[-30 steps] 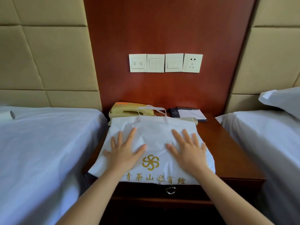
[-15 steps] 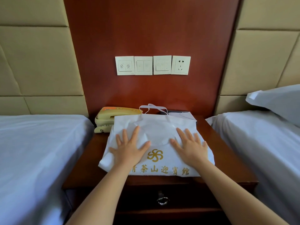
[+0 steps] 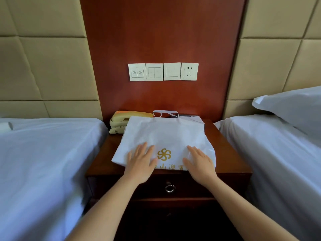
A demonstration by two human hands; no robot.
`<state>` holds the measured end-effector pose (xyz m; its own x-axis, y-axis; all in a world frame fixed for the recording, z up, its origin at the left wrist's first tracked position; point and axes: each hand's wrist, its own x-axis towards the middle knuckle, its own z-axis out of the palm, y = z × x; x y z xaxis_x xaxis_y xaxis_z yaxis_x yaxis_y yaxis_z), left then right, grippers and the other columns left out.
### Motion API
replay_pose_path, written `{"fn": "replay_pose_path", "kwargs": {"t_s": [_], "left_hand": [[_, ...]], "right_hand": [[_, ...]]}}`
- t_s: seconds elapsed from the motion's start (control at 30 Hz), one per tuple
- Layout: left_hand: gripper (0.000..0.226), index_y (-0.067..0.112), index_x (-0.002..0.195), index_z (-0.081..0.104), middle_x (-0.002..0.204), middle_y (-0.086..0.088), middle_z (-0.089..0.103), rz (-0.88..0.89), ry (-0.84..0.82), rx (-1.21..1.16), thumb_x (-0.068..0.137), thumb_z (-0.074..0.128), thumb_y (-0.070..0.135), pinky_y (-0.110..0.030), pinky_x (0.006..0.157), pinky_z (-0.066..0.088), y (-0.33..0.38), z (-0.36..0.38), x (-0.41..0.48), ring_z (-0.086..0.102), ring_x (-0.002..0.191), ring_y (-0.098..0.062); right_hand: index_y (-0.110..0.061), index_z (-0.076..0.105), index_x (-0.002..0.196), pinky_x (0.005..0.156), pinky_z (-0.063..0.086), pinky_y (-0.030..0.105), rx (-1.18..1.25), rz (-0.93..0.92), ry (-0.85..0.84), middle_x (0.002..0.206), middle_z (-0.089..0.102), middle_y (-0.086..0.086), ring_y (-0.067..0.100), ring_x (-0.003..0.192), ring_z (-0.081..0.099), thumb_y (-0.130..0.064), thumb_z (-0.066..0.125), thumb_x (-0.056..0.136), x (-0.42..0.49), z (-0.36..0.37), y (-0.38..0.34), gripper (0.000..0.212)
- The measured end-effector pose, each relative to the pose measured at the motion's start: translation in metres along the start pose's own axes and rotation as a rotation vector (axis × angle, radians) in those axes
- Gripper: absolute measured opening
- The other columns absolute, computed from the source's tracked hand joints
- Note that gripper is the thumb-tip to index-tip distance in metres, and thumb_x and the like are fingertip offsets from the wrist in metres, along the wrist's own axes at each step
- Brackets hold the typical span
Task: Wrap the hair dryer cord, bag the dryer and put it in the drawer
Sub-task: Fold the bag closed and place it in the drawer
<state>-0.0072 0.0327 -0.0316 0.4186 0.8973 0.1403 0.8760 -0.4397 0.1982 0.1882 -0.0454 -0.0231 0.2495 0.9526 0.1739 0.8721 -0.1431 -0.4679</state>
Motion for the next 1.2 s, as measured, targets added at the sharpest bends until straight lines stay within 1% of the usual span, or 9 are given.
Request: {"fn": "replay_pose_path", "kwargs": {"t_s": [0.13,0.23,0.4,0.53,0.73,0.9,1.03,1.13,1.2], "left_hand": [[0.058,0.027,0.151,0.012,0.161,0.003,0.003,0.07,-0.034,0.029,0.098,0.019,0.048,-0.042,0.117,0.006,0.001,0.006,-0.036,-0.002,0.148,-0.015],[0.07,0.028,0.152,0.007,0.161,0.006,0.003,0.069,-0.018,0.059,0.088,0.007,0.058,-0.038,0.118,0.004,0.0,0.017,-0.063,-0.003,0.148,-0.012],[0.06,0.027,0.152,0.0,0.16,0.011,-0.006,0.054,0.008,-0.016,0.1,0.025,0.043,-0.039,0.118,0.004,-0.001,0.028,-0.088,-0.01,0.146,-0.006],[0.062,0.025,0.153,0.0,0.16,0.011,-0.007,0.053,-0.002,-0.044,0.1,0.026,0.044,-0.04,0.118,0.004,-0.005,0.027,-0.092,-0.01,0.146,-0.005],[0.062,0.025,0.153,0.001,0.161,0.009,-0.007,0.057,-0.034,-0.075,0.1,0.028,0.043,-0.041,0.118,0.003,-0.003,0.023,-0.094,-0.011,0.146,-0.006],[0.062,0.025,0.152,-0.002,0.16,0.009,-0.01,0.064,-0.024,-0.035,0.1,0.026,0.043,-0.039,0.118,0.0,-0.009,0.027,-0.098,-0.013,0.146,-0.005],[0.068,0.023,0.151,-0.007,0.16,0.009,-0.012,0.046,0.007,0.058,0.093,0.007,0.055,-0.039,0.117,-0.005,-0.013,0.033,-0.102,-0.015,0.145,-0.006],[0.098,0.021,0.152,0.015,0.161,0.004,0.003,0.045,0.002,0.101,0.069,-0.017,0.062,-0.037,0.118,0.0,-0.009,0.029,-0.107,0.001,0.148,-0.01],[0.108,0.024,0.142,0.04,0.153,0.002,0.034,0.053,-0.069,0.089,0.065,-0.02,0.07,-0.035,0.117,0.01,-0.006,0.022,-0.115,0.03,0.141,-0.013]], "right_hand": [[-0.013,0.062,0.115,0.094,0.041,0.026,0.284,-0.074,0.171,0.116,0.06,-0.001,0.019,0.115,0.053,-0.023,0.053,0.093,-0.046,0.009,-0.007,0.025],[-0.02,0.063,0.086,0.07,0.044,0.027,0.374,0.089,0.166,0.078,0.06,-0.007,0.015,0.08,0.059,-0.025,0.054,0.092,-0.072,0.022,-0.012,0.012],[-0.004,0.054,0.125,0.08,0.051,0.032,0.882,0.59,-0.119,0.106,0.062,0.007,0.021,0.096,0.061,-0.031,0.054,0.093,-0.067,0.056,-0.012,0.042],[-0.006,0.05,0.126,0.067,0.049,0.03,1.051,0.733,-0.15,0.108,0.06,0.008,0.021,0.092,0.059,-0.03,0.055,0.093,-0.058,0.065,-0.024,0.042],[-0.006,0.056,0.12,0.067,0.047,0.031,1.053,0.817,-0.182,0.101,0.058,0.009,0.022,0.09,0.056,-0.027,0.049,0.096,-0.05,0.072,-0.037,0.033],[-0.01,0.06,0.08,0.064,0.046,0.028,1.058,0.812,-0.173,0.086,0.052,0.004,0.019,0.09,0.051,-0.028,0.046,0.097,-0.052,0.073,-0.036,0.027],[-0.014,0.058,0.075,0.059,0.047,0.026,1.062,0.778,-0.25,0.083,0.056,0.003,0.015,0.074,0.053,-0.029,0.046,0.097,-0.074,0.072,-0.03,0.029],[-0.016,0.06,0.067,0.056,0.047,0.024,0.832,0.566,-0.251,0.066,0.059,0.002,0.012,0.059,0.057,-0.027,0.046,0.097,-0.103,0.065,-0.023,0.035],[-0.019,0.062,0.062,0.056,0.05,0.026,0.472,0.327,-0.179,0.058,0.062,-0.002,0.011,0.052,0.061,-0.03,0.048,0.095,-0.122,0.053,-0.017,0.037]]}}
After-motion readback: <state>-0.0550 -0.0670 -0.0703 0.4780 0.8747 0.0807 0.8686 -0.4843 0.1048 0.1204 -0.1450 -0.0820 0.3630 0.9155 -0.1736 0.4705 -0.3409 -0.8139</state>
